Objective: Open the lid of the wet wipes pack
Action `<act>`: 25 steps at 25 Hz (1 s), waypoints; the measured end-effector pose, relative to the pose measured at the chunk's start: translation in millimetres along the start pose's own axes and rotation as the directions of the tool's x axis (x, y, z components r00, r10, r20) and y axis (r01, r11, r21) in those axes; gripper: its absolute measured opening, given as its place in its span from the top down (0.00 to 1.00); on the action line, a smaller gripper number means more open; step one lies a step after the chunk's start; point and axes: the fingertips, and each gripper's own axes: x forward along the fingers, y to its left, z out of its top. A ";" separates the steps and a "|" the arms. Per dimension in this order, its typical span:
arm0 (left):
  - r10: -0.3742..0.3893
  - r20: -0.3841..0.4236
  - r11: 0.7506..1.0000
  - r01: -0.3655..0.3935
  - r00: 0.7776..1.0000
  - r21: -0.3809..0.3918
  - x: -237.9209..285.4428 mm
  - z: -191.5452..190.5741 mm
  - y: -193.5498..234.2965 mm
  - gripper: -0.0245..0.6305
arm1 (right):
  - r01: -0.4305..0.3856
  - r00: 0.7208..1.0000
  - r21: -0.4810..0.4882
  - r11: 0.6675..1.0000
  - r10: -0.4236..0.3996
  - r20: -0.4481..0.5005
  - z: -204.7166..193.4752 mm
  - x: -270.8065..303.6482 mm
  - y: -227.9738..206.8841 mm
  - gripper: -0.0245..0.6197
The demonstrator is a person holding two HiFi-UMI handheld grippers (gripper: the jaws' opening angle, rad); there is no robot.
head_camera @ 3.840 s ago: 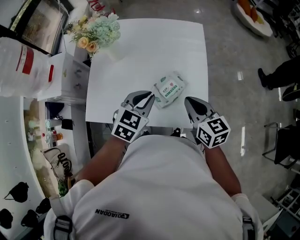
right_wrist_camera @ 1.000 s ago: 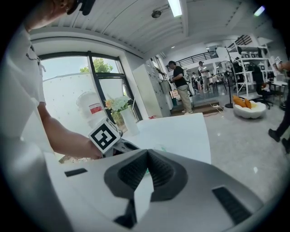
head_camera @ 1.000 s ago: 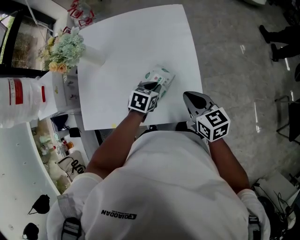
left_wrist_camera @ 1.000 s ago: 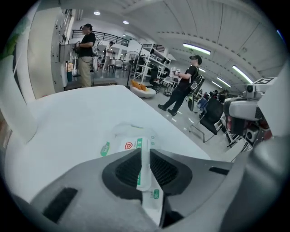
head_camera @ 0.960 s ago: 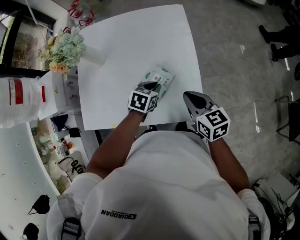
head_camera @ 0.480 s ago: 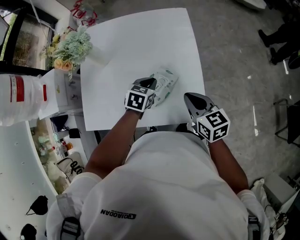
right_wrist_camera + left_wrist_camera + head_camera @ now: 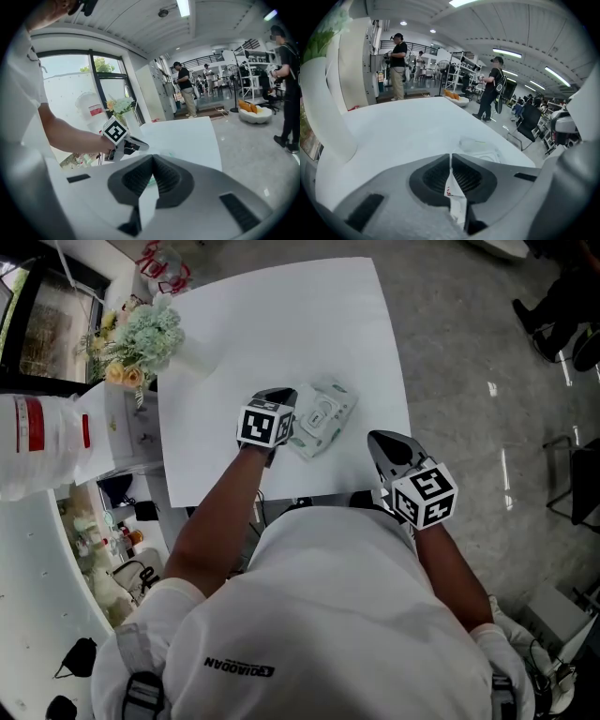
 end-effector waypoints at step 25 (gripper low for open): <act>-0.037 -0.056 0.995 0.032 0.998 -0.090 26.4 -23.9 20.5 0.95 | 0.074 0.997 0.010 0.997 -0.074 -0.014 -3.1 -11.4 -8.8 0.95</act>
